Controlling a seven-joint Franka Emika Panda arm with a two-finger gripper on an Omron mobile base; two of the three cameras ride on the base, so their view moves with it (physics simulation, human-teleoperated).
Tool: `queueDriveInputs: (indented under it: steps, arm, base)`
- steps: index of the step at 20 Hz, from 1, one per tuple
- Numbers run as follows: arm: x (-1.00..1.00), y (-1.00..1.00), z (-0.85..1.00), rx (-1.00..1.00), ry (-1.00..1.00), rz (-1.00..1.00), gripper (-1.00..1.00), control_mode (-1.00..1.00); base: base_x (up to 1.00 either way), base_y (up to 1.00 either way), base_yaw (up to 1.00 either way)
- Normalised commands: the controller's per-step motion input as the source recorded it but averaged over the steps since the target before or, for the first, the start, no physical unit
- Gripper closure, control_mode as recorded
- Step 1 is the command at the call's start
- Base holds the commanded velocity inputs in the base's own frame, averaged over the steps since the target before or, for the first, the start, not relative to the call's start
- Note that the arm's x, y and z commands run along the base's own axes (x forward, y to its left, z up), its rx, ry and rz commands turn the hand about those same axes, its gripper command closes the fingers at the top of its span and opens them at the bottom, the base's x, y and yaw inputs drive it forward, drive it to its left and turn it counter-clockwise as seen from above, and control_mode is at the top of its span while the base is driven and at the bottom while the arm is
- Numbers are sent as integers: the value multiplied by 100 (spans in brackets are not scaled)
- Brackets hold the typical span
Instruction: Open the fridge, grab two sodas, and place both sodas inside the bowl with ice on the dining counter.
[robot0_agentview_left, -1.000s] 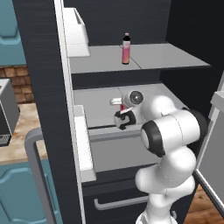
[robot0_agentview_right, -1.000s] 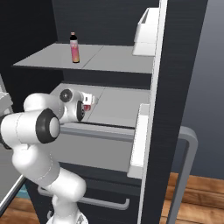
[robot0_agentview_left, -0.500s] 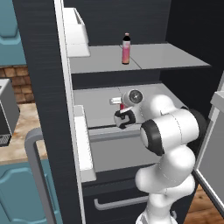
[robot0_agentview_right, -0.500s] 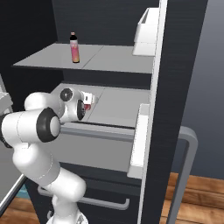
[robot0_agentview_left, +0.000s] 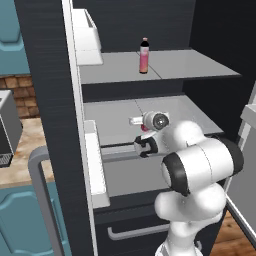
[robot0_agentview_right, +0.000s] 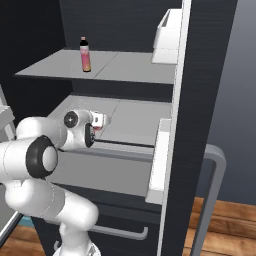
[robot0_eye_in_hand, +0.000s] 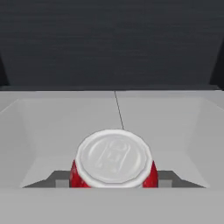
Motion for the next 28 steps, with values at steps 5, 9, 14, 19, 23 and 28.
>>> queueDriveInputs:
  steps: [5, 9, 14, 19, 23, 28]
  arm:
    - [-43, -10, 94, 0, 12, -8, 100, -100]
    - [-25, -7, 100, 0, 25, -8, 100, -100]
    - [-60, 0, 47, -2, 27, -12, 100, -100]
    - [-100, -2, 9, -1, 5, -9, 100, -100]
    - [-100, -18, 29, 1, 0, -6, 100, -100]
    - [-100, -23, 29, 2, 4, -3, 100, -100]
  base:
    - [0, 0, 0]
    - [0, 0, 0]
    - [0, 0, 0]
    - [0, 0, 0]
    - [0, 0, 0]
    - [0, 0, 0]
